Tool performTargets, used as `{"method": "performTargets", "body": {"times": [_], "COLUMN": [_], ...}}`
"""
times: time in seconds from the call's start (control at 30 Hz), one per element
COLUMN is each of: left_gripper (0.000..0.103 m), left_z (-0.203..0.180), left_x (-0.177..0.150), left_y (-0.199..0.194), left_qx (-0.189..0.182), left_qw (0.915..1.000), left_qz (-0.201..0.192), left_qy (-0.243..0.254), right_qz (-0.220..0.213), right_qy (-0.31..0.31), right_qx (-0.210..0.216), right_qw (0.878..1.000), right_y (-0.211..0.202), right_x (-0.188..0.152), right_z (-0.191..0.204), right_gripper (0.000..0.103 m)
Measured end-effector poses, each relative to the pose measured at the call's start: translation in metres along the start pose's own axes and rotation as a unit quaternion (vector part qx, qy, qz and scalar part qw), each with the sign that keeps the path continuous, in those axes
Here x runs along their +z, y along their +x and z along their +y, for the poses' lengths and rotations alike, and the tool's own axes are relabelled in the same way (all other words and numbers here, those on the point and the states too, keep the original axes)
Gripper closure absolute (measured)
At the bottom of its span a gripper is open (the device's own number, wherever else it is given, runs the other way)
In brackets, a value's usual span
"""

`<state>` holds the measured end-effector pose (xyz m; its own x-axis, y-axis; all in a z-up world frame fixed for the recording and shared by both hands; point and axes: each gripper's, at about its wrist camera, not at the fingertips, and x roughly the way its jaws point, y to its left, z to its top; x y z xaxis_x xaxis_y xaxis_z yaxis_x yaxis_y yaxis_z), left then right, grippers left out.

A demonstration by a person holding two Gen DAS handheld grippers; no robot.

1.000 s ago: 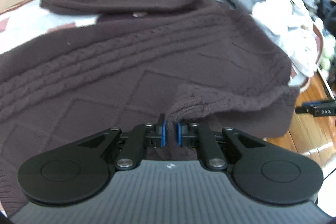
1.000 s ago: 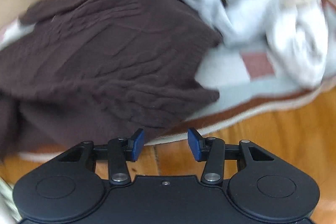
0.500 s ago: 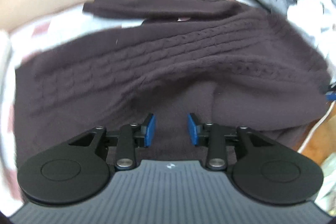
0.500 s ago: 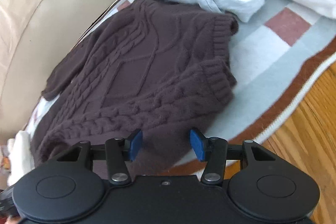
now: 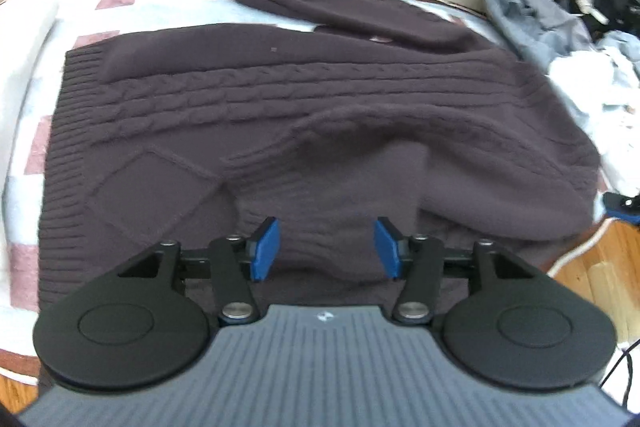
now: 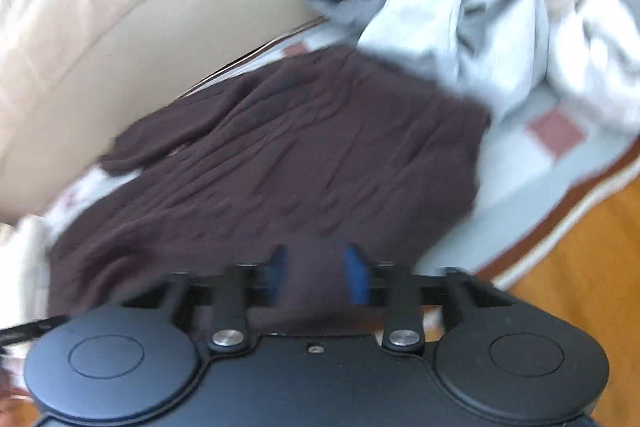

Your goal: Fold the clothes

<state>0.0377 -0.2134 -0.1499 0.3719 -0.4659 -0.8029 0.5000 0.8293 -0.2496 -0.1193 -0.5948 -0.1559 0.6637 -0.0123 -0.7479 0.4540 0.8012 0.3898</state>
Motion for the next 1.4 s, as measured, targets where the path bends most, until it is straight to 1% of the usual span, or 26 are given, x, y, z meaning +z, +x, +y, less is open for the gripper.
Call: {"method": "performTargets", "body": {"times": [0.1, 0.13, 0.23, 0.33, 0.4, 0.47, 0.5, 0.53, 0.57, 0.6, 0.67, 0.73, 0.8, 0.87, 0.93, 0.97, 1.03, 1.1, 1.13, 1.17, 1.2, 1.23, 1.27, 1.3, 1.37, 1.4], "left_gripper": [0.045, 0.043, 0.030, 0.023, 0.023, 0.023, 0.023, 0.026, 0.054, 0.091, 0.093, 0.093, 0.093, 0.093, 0.093, 0.091, 0.091, 0.091, 0.091, 0.088, 0.080, 0.074, 0.060, 0.056, 0.056, 0.055], "left_z": [-0.013, -0.018, -0.034, -0.052, -0.060, -0.059, -0.055, -0.051, -0.047, -0.042, -0.032, -0.024, -0.020, -0.015, -0.013, -0.012, -0.011, -0.011, -0.011, -0.007, -0.001, 0.006, 0.014, 0.022, 0.035, 0.040], "left_x": [-0.006, -0.006, -0.004, -0.005, -0.003, 0.001, 0.003, 0.005, 0.007, 0.009, 0.012, 0.017, 0.024, 0.030, 0.032, 0.032, 0.031, 0.025, 0.023, 0.021, 0.020, 0.019, 0.019, 0.019, 0.019, 0.019], "left_y": [-0.002, -0.002, 0.002, 0.012, 0.027, 0.037, 0.041, 0.044, 0.044, 0.045, 0.041, 0.032, 0.017, 0.003, -0.005, -0.007, 0.003, 0.012, 0.014, 0.014, 0.011, 0.009, 0.006, 0.004, 0.001, 0.000], "left_qx": [-0.005, -0.005, -0.025, -0.025, 0.009, 0.029, 0.028, 0.026, 0.022, 0.017, 0.015, 0.021, 0.034, 0.026, 0.018, 0.012, 0.004, 0.043, 0.067, 0.086, 0.092, 0.094, 0.079, 0.065, 0.031, 0.013], "left_qw": [0.9988, 0.9983, 0.9965, 0.9918, 0.9888, 0.9886, 0.9900, 0.9913, 0.9924, 0.9934, 0.9955, 0.9959, 0.9949, 0.9949, 0.9952, 0.9957, 0.9976, 0.9960, 0.9939, 0.9922, 0.9924, 0.9932, 0.9958, 0.9977, 0.9992, 0.9990], "left_qz": [-0.016, -0.019, -0.019, -0.018, -0.012, -0.009, -0.009, -0.009, -0.011, -0.013, -0.023, -0.043, -0.064, -0.078, -0.082, -0.078, -0.039, -0.014, -0.008, -0.007, -0.009, -0.009, -0.005, 0.000, 0.010, 0.015], "left_qy": [0.045, 0.055, 0.077, 0.124, 0.149, 0.148, 0.138, 0.129, 0.121, 0.112, 0.090, 0.076, 0.071, 0.057, 0.049, 0.048, 0.057, 0.077, 0.087, 0.090, 0.081, 0.069, 0.045, 0.021, -0.021, -0.040], "right_qz": [0.042, 0.053, 0.075, 0.062, 0.049, 0.049, 0.051, 0.057, 0.058, 0.050, 0.038, 0.027, 0.038, 0.046, 0.048, 0.053, 0.066, 0.100, 0.108, 0.096, 0.084, 0.069, 0.050, 0.033, 0.015, 0.012], "right_qy": [-0.036, -0.069, -0.118, -0.083, -0.055, -0.049, -0.053, -0.067, -0.084, -0.106, -0.126, -0.109, -0.070, -0.029, -0.021, -0.027, -0.040, -0.056, -0.060, -0.053, -0.047, -0.035, -0.008, 0.016, 0.045, 0.051], "right_qx": [-0.033, -0.058, -0.093, -0.095, -0.090, -0.101, -0.113, -0.129, -0.143, -0.151, -0.157, -0.158, -0.158, -0.133, -0.127, -0.136, -0.158, -0.211, -0.229, -0.230, -0.231, -0.219, -0.179, -0.142, -0.098, -0.093], "right_qw": [0.998, 0.995, 0.986, 0.990, 0.993, 0.992, 0.991, 0.988, 0.984, 0.982, 0.979, 0.981, 0.984, 0.990, 0.990, 0.989, 0.984, 0.971, 0.966, 0.967, 0.968, 0.973, 0.983, 0.989, 0.994, 0.994], "right_y": [0.016, 0.024, 0.039, 0.043, 0.048, 0.054, 0.058, 0.061, 0.063, 0.065, 0.065, 0.057, 0.043, 0.022, 0.007, 0.006, 0.006, 0.017, 0.019, 0.014, 0.008, 0.002, -0.007, -0.014, -0.018, -0.015], "right_x": [-0.013, -0.016, -0.022, -0.019, -0.014, -0.016, -0.017, -0.020, -0.023, -0.025, -0.025, -0.021, -0.012, -0.007, -0.006, -0.006, -0.009, -0.014, -0.015, -0.012, -0.009, -0.005, 0.001, 0.006, 0.012, 0.014], "right_z": [0.013, 0.019, 0.027, 0.019, 0.013, 0.013, 0.015, 0.019, 0.024, 0.029, 0.034, 0.027, 0.011, -0.001, -0.005, -0.005, -0.004, -0.007, -0.008, -0.010, -0.012, -0.014, -0.016, -0.017, -0.020, -0.021], "right_gripper": [0.053, 0.053, 0.053, 0.053, 0.050, 0.046, 0.039, 0.035, 0.033, 0.033, 0.036, 0.091, 0.092, 0.093, 0.093, 0.093, 0.093, 0.099, 0.098, 0.098, 0.095, 0.089, 0.089, 0.087, 0.077, 0.075]}}
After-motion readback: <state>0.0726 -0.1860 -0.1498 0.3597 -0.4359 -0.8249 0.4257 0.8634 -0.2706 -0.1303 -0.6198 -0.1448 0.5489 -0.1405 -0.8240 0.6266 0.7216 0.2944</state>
